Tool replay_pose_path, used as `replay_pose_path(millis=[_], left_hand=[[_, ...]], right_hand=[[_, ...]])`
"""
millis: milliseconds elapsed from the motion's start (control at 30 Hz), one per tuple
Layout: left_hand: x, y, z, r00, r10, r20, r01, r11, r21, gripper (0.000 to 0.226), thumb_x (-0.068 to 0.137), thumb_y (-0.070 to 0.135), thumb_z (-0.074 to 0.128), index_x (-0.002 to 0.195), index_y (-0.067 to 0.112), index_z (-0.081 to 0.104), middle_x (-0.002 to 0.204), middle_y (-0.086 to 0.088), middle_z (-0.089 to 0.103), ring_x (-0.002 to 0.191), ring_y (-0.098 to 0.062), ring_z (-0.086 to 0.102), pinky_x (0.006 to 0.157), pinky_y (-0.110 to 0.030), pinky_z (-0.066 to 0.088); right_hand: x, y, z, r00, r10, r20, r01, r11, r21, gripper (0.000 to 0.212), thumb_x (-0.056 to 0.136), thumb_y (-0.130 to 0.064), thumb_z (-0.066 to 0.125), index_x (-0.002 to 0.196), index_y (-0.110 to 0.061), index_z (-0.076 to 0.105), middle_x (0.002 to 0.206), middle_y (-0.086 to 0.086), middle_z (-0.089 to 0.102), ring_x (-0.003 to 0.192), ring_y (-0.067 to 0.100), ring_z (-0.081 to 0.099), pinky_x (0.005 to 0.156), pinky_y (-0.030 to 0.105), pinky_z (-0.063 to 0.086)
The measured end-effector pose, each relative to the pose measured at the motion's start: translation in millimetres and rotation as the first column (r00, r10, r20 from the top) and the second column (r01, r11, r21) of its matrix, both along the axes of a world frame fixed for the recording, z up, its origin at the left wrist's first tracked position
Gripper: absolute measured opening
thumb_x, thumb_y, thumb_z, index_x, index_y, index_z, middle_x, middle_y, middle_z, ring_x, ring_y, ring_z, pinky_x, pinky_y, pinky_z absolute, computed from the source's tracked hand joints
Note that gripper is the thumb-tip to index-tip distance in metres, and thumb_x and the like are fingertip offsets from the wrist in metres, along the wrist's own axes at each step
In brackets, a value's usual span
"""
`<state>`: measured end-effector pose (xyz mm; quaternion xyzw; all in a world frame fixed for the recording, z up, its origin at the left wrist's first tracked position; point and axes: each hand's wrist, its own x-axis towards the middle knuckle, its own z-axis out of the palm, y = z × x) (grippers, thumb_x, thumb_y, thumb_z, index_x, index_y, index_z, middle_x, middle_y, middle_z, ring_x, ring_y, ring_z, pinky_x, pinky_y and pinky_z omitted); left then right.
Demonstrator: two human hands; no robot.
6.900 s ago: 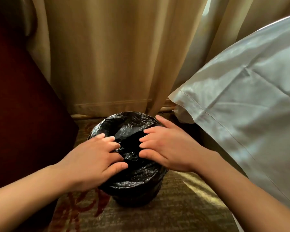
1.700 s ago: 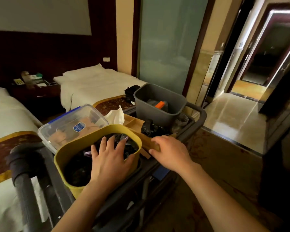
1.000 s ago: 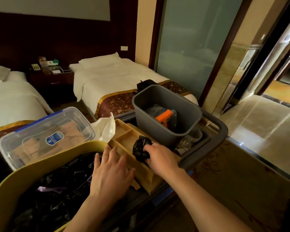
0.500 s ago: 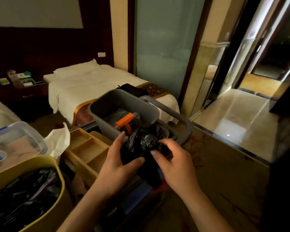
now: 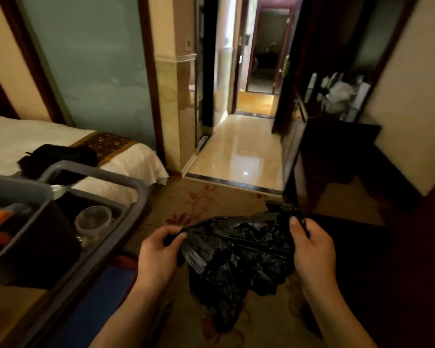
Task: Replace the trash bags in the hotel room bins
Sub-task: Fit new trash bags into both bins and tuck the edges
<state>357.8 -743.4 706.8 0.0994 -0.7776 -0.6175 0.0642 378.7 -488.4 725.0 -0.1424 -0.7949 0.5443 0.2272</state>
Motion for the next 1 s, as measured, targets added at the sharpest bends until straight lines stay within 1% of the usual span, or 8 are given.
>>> replay_pose_path(millis=[167,300,400,500,600,667,800,1000], left_hand=[[-26,96,-6,0.978,-0.194,0.080,0.188,0.979,0.081,0.019,0.094,0.015,0.065,0.076,0.011,0.070,0.069,-0.005,0.069,0.065,-0.021,0.065,0.060,-0.037,0.050],[-43,166,-4,0.937,-0.338,0.082,0.329,0.938,0.108,0.018,0.093,0.015,0.065,0.078,0.006,0.067,0.074,-0.010,0.070,0.073,-0.024,0.067,0.062,-0.037,0.051],[-55,215,-3,0.903,-0.425,0.065,0.421,0.905,0.065,0.016,0.093,0.019,0.064,0.078,0.012,0.066,0.072,-0.003,0.069,0.068,-0.015,0.067,0.053,-0.029,0.048],[-69,255,-3,0.843,-0.535,0.057,0.533,0.845,0.050,0.011,0.092,0.022,0.065,0.083,0.018,0.067,0.078,0.000,0.071,0.071,-0.012,0.069,0.057,-0.033,0.056],[-91,282,-1,0.763,-0.645,0.040,0.641,0.764,0.079,0.012,0.090,0.030,0.068,0.085,0.019,0.068,0.081,0.000,0.072,0.074,-0.009,0.068,0.069,-0.037,0.059],[-114,294,1,0.712,-0.702,0.034,0.698,0.712,0.085,0.015,0.087,0.035,0.070,0.086,0.020,0.069,0.082,-0.001,0.071,0.079,-0.018,0.068,0.070,-0.039,0.058],[-175,301,-3,0.478,-0.875,0.082,0.876,0.467,-0.122,0.027,0.072,0.030,0.084,0.092,0.030,0.065,0.089,0.005,0.068,0.078,-0.015,0.068,0.066,-0.034,0.059],[-250,323,-12,0.246,-0.943,0.226,0.824,0.081,-0.560,0.068,0.064,0.073,0.069,0.119,0.036,0.057,0.099,0.015,0.060,0.080,-0.004,0.060,0.072,-0.029,0.054]], right_hand=[[16,86,-9,0.979,-0.140,0.146,0.151,0.986,-0.064,0.023,0.100,-0.040,0.051,0.114,-0.025,0.063,0.116,0.005,0.066,0.099,0.018,0.065,0.081,0.044,0.055],[46,112,-20,0.947,-0.319,0.034,0.248,0.797,0.551,0.061,0.095,-0.055,0.052,0.144,-0.020,0.046,0.145,0.005,0.043,0.129,0.024,0.043,0.098,0.041,0.043],[51,101,-21,0.984,-0.139,0.115,0.028,0.745,0.666,0.069,0.086,-0.078,0.045,0.135,-0.030,0.053,0.131,-0.014,0.052,0.120,0.007,0.045,0.100,0.033,0.041],[32,117,-27,0.933,-0.160,0.323,-0.078,0.786,0.613,0.056,0.088,-0.070,0.050,0.136,-0.040,0.049,0.123,-0.025,0.054,0.114,-0.001,0.051,0.095,0.027,0.045],[18,150,-26,0.912,-0.306,0.272,0.174,0.891,0.420,0.011,0.096,-0.041,0.057,0.096,-0.035,0.066,0.085,-0.017,0.067,0.081,0.001,0.065,0.068,0.029,0.054],[10,174,-23,0.866,-0.413,0.281,0.350,0.903,0.249,0.020,0.098,-0.036,0.055,0.080,-0.030,0.062,0.073,-0.008,0.065,0.062,0.005,0.062,0.056,0.034,0.047],[-2,205,-12,0.678,-0.662,0.321,0.668,0.736,0.107,0.030,0.101,-0.036,0.050,0.079,-0.017,0.057,0.071,0.005,0.059,0.056,0.019,0.053,0.055,0.044,0.040],[-17,201,-7,0.510,-0.832,0.218,0.859,0.481,-0.176,0.022,0.102,-0.028,0.053,0.096,-0.011,0.064,0.097,0.019,0.068,0.088,0.043,0.066,0.077,0.063,0.053]])
